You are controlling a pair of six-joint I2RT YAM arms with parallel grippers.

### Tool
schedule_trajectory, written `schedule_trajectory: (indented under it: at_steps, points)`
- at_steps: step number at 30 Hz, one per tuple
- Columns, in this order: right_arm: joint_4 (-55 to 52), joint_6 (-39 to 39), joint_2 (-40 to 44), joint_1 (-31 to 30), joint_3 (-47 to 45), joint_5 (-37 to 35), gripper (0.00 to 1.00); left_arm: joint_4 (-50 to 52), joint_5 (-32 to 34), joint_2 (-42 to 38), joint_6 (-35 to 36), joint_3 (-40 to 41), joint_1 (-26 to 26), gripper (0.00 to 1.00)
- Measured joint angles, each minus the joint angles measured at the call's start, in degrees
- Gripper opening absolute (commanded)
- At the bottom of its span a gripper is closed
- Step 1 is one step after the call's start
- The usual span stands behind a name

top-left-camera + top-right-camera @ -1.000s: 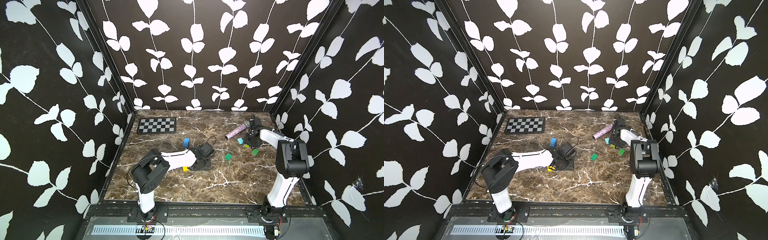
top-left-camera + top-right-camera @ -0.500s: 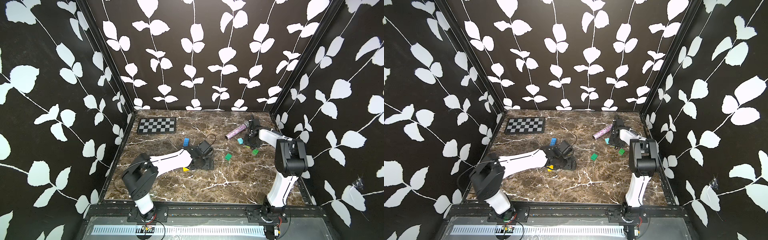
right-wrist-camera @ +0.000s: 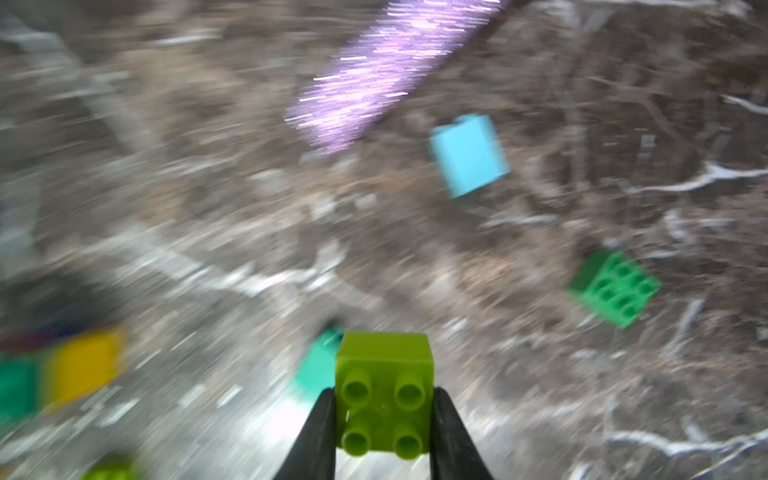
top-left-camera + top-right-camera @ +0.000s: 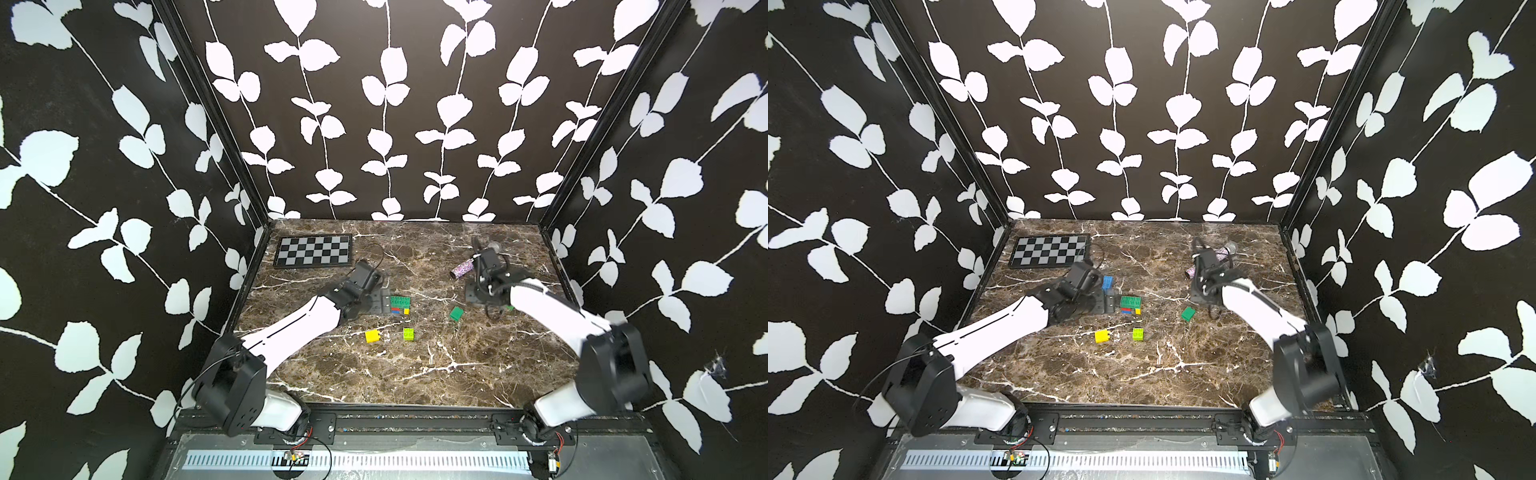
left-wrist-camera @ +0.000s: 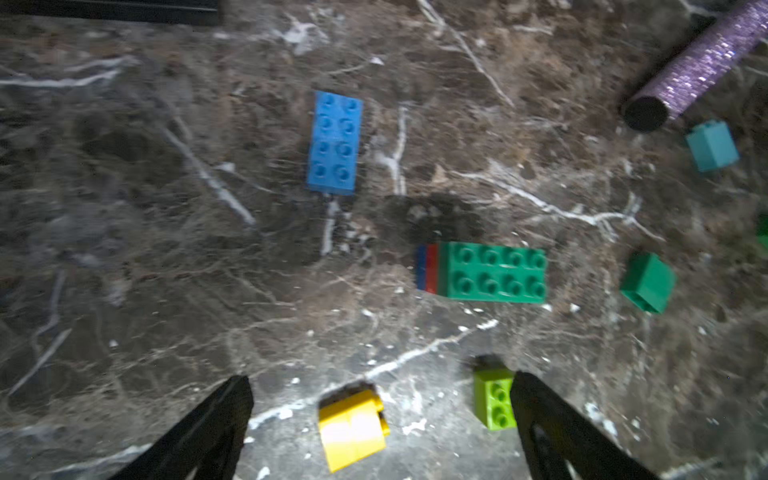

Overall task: Assemble the letter h with lego
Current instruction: Place the lego brick at the center of the board, then assemble the lego brick with the lego brick.

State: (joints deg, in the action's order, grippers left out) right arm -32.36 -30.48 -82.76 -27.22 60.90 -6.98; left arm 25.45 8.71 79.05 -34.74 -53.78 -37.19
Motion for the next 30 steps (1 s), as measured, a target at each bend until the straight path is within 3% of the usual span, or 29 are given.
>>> schedule_trajectory:
  at_steps: [3, 6, 13, 20, 30]
  points:
    - [-0.07, -4.42, 5.2, -9.46, -1.73, 0.46, 0.03, -1.22, 2.93, -1.64, -1.11, 4.09, 0.26, 0.99]
    - [0.04, -9.55, 4.24, -18.03, -2.12, 0.04, 0.03, -1.79, 4.59, -1.73, -3.13, 6.45, 0.42, 0.99]
    - [-0.13, -18.14, -12.37, -32.5, 6.67, -1.4, 0.05, -1.77, 6.99, -2.84, -8.28, 7.85, 2.16, 0.99]
    - [-3.02, -21.7, -24.44, -35.41, 18.88, -3.04, 0.07, -1.79, 4.9, -4.59, -11.37, 10.21, 5.97, 0.99]
    - [-9.42, -24.09, -25.94, -35.47, 21.14, -7.78, 0.08, -2.32, 1.05, -3.58, -12.7, 10.34, 6.6, 0.99]
